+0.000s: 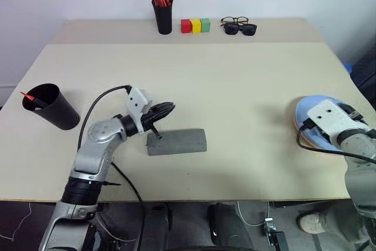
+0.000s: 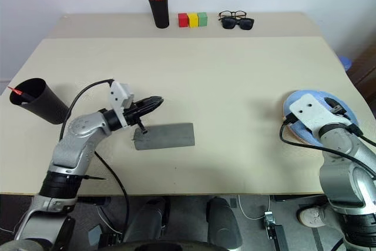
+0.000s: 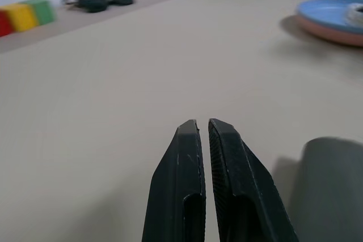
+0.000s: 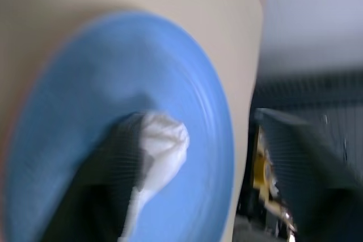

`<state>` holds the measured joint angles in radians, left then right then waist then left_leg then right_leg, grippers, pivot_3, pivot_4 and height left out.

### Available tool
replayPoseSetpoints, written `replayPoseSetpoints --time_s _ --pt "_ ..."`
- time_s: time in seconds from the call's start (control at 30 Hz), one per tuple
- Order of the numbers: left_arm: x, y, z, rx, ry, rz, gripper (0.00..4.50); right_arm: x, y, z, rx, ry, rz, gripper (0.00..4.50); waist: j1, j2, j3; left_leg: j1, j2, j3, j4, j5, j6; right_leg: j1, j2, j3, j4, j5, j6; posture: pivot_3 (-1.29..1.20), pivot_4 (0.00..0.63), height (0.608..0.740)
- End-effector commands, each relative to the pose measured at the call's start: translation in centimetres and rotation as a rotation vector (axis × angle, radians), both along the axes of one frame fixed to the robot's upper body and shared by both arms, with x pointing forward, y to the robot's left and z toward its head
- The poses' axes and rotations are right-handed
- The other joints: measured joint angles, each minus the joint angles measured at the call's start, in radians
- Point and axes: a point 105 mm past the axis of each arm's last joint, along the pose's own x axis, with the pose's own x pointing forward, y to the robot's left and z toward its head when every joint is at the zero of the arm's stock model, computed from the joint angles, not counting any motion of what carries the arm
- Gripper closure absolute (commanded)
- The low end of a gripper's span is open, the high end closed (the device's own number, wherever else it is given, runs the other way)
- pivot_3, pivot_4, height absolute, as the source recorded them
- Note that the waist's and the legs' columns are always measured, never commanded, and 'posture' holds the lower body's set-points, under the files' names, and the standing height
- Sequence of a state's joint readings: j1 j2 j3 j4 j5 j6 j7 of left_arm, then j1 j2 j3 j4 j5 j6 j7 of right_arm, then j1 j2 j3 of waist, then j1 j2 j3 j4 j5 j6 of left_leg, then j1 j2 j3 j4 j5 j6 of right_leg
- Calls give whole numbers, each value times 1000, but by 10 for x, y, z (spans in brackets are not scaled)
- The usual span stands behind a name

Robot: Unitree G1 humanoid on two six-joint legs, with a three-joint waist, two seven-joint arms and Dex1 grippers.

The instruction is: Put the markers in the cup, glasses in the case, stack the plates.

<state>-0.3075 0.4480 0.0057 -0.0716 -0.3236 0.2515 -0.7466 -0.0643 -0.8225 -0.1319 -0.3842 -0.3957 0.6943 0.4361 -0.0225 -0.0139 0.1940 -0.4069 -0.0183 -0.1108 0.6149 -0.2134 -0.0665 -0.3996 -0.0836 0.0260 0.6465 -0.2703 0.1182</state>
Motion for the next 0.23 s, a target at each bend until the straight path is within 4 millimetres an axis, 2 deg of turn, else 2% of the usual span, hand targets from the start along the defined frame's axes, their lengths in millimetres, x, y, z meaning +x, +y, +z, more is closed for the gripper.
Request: replayPoseSetpoints --time_s 0.03,0.07,0.17,0.23 --pt "-9 29 15 18 -97 130 4264 14 33 15 73 -69 193 607 -3 0 0 0 0 0 0 0 0 0 0 0 0 0 0 0 150 740" --pt "-10 33 14 22 -100 150 4264 15 37 16 85 -73 223 607 2 0 0 0 0 0 0 0 0 0 0 0 0 0 0 0 150 740" --pt "-21 57 12 49 -119 255 4264 15 70 19 259 -91 411 607 7 -1 0 0 0 -1 0 0 0 0 0 0 -1 0 0 0 150 740" --pt "-33 76 9 64 -117 329 4264 10 101 21 474 -74 571 607 7 -1 0 -1 0 0 0 0 0 1 -1 0 -1 0 0 0 150 740"
